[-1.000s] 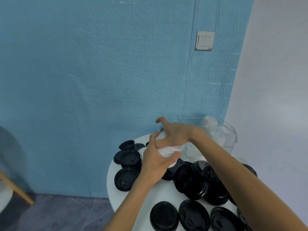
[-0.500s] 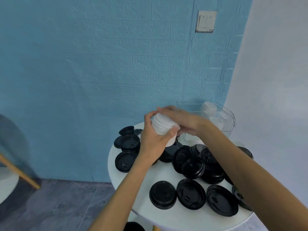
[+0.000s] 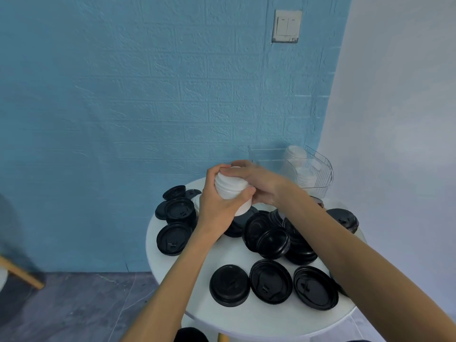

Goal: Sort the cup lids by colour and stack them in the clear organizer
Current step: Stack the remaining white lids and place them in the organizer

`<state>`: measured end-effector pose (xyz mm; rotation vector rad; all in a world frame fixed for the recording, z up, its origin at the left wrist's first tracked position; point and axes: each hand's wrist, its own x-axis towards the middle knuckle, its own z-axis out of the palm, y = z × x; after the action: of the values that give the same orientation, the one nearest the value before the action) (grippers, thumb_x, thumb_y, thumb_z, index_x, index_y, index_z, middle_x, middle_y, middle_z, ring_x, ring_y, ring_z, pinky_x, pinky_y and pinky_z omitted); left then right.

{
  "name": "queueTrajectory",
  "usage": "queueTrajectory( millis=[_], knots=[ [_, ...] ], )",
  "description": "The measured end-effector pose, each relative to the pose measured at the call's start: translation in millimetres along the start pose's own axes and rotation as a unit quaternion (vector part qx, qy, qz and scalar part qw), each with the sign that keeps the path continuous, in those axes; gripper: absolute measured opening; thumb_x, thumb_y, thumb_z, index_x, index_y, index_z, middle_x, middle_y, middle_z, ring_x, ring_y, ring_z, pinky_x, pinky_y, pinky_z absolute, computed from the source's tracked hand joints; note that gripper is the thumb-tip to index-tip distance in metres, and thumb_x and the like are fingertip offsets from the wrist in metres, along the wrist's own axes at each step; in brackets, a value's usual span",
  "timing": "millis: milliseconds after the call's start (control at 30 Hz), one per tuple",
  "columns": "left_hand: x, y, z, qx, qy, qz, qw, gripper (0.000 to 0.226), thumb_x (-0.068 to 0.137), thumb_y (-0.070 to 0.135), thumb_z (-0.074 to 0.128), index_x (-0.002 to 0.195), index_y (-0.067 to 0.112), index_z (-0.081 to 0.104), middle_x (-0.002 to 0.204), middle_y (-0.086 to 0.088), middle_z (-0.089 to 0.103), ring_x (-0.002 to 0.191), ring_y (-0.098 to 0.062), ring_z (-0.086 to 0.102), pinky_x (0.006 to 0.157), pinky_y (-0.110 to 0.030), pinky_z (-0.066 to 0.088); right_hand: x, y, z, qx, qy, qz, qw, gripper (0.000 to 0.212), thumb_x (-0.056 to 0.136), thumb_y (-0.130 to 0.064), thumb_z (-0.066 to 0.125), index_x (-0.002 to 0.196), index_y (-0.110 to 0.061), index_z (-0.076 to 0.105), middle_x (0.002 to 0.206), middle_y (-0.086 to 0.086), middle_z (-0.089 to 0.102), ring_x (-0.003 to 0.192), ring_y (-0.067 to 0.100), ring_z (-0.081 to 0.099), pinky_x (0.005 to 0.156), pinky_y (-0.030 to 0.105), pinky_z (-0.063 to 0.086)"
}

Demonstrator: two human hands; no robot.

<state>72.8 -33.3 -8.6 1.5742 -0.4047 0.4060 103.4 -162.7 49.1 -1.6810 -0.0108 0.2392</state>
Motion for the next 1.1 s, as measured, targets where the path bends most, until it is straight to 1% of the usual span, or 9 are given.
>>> queueTrajectory(
  millis=[100,167,267,433,533,667,767,867,1100],
  knots=[
    [1,-3,-2,0.012,-0.012,0.004,1.0,0.061,0.072,0.031,0.092,0.117,0.043,0.053,0.113,0.025,0.064,0.107,0.0,0.062,0.088,-0.019,0.053,-8,2,-5,0.023,-0.03,0.005,0.999,0.07,0.09,-0.038,0.075,0.146,-0.034,0.034,0.133,0.002,0.062,0.11,0.021,0.067,0.092,0.044,0.056],
    [0,-5,-5,0.007,-0.009,0.002,1.0,0.057,0.075,0.023,0.091,0.116,0.037,0.053,0.114,0.021,0.061,0.1,0.008,0.059,0.08,-0.012,0.051,-15,0,-19,-0.002,-0.054,-0.002,0.999,0.059,0.095,-0.048,0.065,0.145,-0.033,0.037,0.133,0.004,0.062,0.105,0.024,0.069,0.084,0.04,0.059],
    [-2,-13,-16,0.01,0.02,-0.002,1.0,0.056,0.075,0.019,0.089,0.115,0.033,0.053,0.116,0.019,0.056,0.098,0.009,0.056,0.077,-0.006,0.046,-19,-4,-50,-0.08,0.017,-0.045,0.996,0.051,0.097,-0.057,0.056,0.137,-0.026,0.052,0.128,0.005,0.067,0.105,0.024,0.071,0.089,0.039,0.06],
    [-5,-29,-26,0.017,0.028,-0.013,0.999,0.056,0.074,0.02,0.09,0.113,0.038,0.053,0.118,0.018,0.055,0.104,0.003,0.055,0.076,-0.006,0.046,-16,1,-100,-0.23,0.136,-0.053,0.962,0.03,0.099,-0.037,0.063,0.122,-0.018,0.063,0.116,0.005,0.072,0.092,0.02,0.068,0.09,0.038,0.057],
    [-8,-32,-21,0.002,0.022,-0.021,1.0,0.056,0.075,0.022,0.09,0.115,0.036,0.054,0.118,0.02,0.055,0.106,-0.002,0.056,0.075,-0.009,0.048,-18,10,-110,-0.28,0.145,-0.037,0.948,0.024,0.098,-0.034,0.064,0.116,-0.018,0.065,0.109,0.003,0.072,0.089,0.019,0.067,0.083,0.033,0.056],
    [-12,-37,-14,-0.017,0.029,-0.04,0.999,0.059,0.075,0.026,0.09,0.121,0.036,0.055,0.122,0.017,0.056,0.109,-0.006,0.057,0.077,-0.016,0.051,-18,31,-101,-0.345,0.123,-0.049,0.929,0.022,0.095,-0.025,0.068,0.115,-0.017,0.068,0.103,0.004,0.072,0.088,0.019,0.067,0.084,0.035,0.057],
    [-13,-42,-15,-0.027,0.04,-0.045,0.998,0.06,0.076,0.023,0.09,0.124,0.034,0.055,0.123,0.017,0.057,0.109,-0.004,0.057,0.081,-0.018,0.051,-7,44,-93,-0.475,0.106,-0.066,0.871,0.033,0.088,-0.008,0.066,0.119,-0.018,0.07,0.11,0.0,0.074,0.091,0.014,0.065,0.089,0.03,0.053],
    [-15,-44,-16,-0.031,0.035,-0.046,0.998,0.062,0.072,0.03,0.09,0.124,0.035,0.055,0.122,0.022,0.057,0.108,0.004,0.057,0.086,-0.02,0.051,10,49,-91,-0.589,0.088,-0.03,0.803,0.045,0.081,0.0,0.063,0.12,-0.021,0.07,0.115,-0.003,0.072,0.107,0.019,0.065,0.098,0.035,0.052],
    [-16,-45,-11,-0.035,0.026,-0.043,0.998,0.07,0.059,0.046,0.089,0.12,0.038,0.056,0.122,0.016,0.058,0.106,0.005,0.057,0.082,-0.013,0.05,30,59,-101,-0.677,0.082,0.023,0.731,0.046,0.086,-0.004,0.063,0.125,-0.027,0.067,0.128,0.007,0.064,0.115,0.03,0.062,0.096,0.041,0.053]
  ],
)
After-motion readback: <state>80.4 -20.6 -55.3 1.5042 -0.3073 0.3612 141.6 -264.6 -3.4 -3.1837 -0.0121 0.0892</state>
